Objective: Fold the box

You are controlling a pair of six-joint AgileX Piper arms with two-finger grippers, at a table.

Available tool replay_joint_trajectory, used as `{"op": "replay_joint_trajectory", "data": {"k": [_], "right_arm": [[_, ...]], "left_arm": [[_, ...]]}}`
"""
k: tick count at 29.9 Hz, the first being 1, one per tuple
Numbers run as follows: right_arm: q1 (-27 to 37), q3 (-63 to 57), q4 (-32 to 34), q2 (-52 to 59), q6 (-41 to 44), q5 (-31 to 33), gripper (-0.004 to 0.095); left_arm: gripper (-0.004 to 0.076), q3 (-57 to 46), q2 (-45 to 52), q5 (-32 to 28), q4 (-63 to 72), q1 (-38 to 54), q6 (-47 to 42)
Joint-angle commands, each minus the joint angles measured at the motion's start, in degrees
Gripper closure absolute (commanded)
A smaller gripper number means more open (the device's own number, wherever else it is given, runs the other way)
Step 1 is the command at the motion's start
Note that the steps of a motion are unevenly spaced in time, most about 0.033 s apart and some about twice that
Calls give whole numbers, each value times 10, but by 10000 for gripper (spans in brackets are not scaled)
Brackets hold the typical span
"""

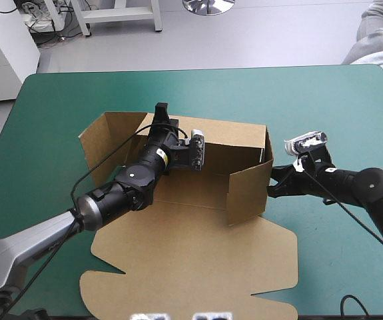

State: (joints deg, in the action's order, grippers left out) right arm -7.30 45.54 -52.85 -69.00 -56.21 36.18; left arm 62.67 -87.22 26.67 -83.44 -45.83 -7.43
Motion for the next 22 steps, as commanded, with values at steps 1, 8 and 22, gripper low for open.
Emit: {"op": "replay_joint_trajectory", "data": {"k": [1, 8, 22], "right_arm": [[1, -11, -83, 25, -71, -36, 927], [1, -12, -83, 24, -75, -54, 927], [1, 6, -166, 4, -185, -30, 924]], "left_arm": [[727, 18, 22, -2, -21, 0, 24], [717, 18, 20, 61, -21, 0, 38], [709, 27, -12, 80, -17, 0, 34]]}}
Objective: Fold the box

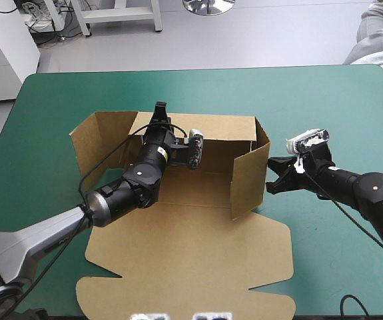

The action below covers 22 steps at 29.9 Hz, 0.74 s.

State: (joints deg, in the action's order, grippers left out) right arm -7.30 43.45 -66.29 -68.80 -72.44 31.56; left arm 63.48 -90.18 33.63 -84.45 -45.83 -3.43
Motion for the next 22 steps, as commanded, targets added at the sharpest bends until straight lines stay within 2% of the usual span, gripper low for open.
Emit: {"op": "replay_joint_trajectory", "data": {"k": [1, 3, 5, 9, 11, 12, 17, 19, 22], "right_arm": [[1, 34, -31, -2, -23, 26, 921], [1, 48, -21, -12, -24, 50, 877], [1, 55, -6, -15, -11, 69, 783], [1, 56, 14, -16, -11, 81, 412], [1, 56, 15, -16, -12, 86, 307], [1, 56, 15, -16, -13, 92, 280], [1, 56, 3, -18, -16, 107, 275], [0, 56, -7, -19, -20, 99, 275], [-30, 56, -9, -20, -22, 52, 275]], "left_arm": [[709, 21, 18, 10, -7, 0, -6], [709, 30, 18, 10, -7, 0, -6], [709, 36, 18, 10, -7, 0, -6], [709, 46, 18, 4, -7, 0, -6], [709, 46, 18, 2, -7, 0, -6], [709, 46, 16, 1, -7, 0, -6], [708, 47, 10, 1, -7, 0, -10], [709, 47, 9, -1, -7, 0, -10], [708, 47, 9, -5, -7, 0, -10]]}}
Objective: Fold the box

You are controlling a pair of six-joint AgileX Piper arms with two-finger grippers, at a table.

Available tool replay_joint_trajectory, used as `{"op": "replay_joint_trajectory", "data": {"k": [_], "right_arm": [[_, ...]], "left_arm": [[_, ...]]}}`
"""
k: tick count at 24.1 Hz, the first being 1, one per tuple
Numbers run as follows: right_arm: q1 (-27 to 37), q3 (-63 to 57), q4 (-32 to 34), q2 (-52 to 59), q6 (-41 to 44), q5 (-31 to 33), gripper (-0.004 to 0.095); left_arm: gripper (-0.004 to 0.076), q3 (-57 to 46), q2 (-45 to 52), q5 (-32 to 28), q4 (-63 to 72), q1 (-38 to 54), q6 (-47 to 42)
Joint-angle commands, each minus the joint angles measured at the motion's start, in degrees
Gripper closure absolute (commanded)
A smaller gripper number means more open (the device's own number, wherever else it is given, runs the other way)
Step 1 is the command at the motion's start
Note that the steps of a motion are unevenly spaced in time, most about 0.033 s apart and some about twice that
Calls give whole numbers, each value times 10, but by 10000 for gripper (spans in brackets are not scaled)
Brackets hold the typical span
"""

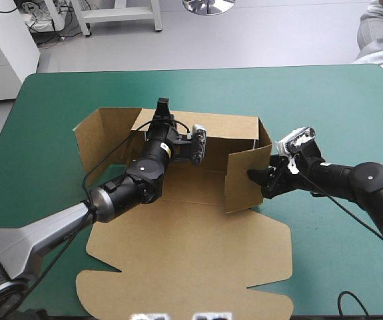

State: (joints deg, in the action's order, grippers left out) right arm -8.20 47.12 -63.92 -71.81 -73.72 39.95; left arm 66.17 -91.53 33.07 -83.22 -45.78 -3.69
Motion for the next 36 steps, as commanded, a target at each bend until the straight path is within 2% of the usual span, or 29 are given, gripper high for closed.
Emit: {"op": "replay_joint_trajectory", "data": {"k": [1, 5, 8, 11, 15, 18, 19, 20, 21, 23, 25, 27, 29, 31, 34, 36], "right_arm": [[-34, 19, -32, 9, -9, -52, 275], [-108, 19, -12, -6, 12, -149, 275], [-140, 19, 37, -19, 74, -193, 275], [-151, 19, 92, -30, 136, -226, 275], [-151, 19, 98, -31, 151, -248, 312], [-151, 19, 99, -33, 151, -260, 453], [-151, 23, 102, -33, 151, -257, 574], [-151, 27, 102, -33, 151, -255, 621], [-151, 37, 104, -33, 150, -251, 732], [-151, 55, 112, -33, 150, -243, 852], [-151, 72, 116, -33, 150, -236, 925], [-151, 76, 116, -33, 151, -239, 927], [-150, 76, 118, -40, 151, -239, 927], [-150, 76, 121, -52, 151, -258, 927], [-141, 78, 117, -65, 155, -297, 927], [-130, 81, 117, -71, 155, -291, 927]], "left_arm": [[708, 20, 22, 1, -19, -1, -7], [708, 24, 22, 2, -11, -1, -7], [709, 44, 22, 2, 25, -1, -7], [709, 65, 22, -6, 56, -1, -4], [708, 71, 22, -9, 60, -2, -3], [708, 71, 22, -9, 107, -2, 24], [709, 71, 22, -11, 136, -2, 46], [709, 71, 22, -11, 143, -2, 55], [710, 71, 22, -11, 149, -2, 60], [710, 71, 22, -11, 149, -2, 60], [710, 71, 22, -11, 153, -2, 61], [709, 71, 22, -11, 163, -2, 76], [678, 71, 22, -11, 164, -7, 76], [575, 71, 25, -9, 164, -20, 76], [351, 71, 42, -11, 181, -37, 76], [281, 71, 53, -16, 194, -37, 76]]}}
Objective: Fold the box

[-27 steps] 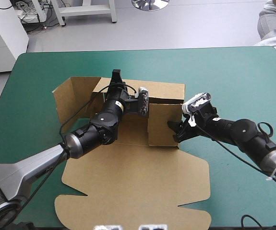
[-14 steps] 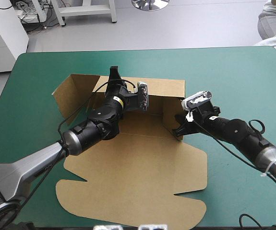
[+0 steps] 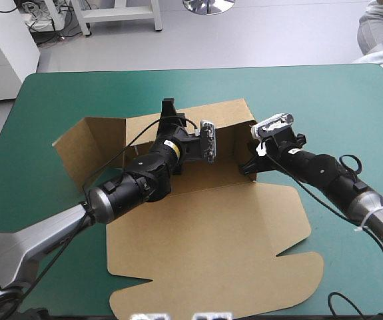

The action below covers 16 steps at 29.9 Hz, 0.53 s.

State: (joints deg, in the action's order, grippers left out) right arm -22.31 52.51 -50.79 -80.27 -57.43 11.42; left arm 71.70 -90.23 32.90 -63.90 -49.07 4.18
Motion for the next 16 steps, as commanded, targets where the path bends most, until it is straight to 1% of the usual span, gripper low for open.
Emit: {"op": "replay_joint_trajectory", "data": {"k": [1, 4, 6, 10, 14, 15, 16], "right_arm": [[18, 32, -14, 10, -8, 0, 927], [31, 39, -14, 4, -8, 3, 927], [32, 45, -13, 4, -8, -9, 927], [33, 72, -13, -5, -8, -11, 927], [33, 91, -14, -24, 3, 4, 927], [33, 94, -14, -26, 4, 4, 927], [33, 95, -14, -30, 4, 4, 927]], "left_arm": [[260, 16, 47, -17, 9, -4, -3], [255, 16, 65, -17, 19, -9, -3], [255, 16, 79, -12, 16, -20, -3], [255, 16, 110, -9, 13, -67, -2], [264, 16, 136, 35, 10, -135, -2], [274, 16, 143, 48, 10, -149, -2], [302, 16, 150, 58, 10, -159, -2]]}}
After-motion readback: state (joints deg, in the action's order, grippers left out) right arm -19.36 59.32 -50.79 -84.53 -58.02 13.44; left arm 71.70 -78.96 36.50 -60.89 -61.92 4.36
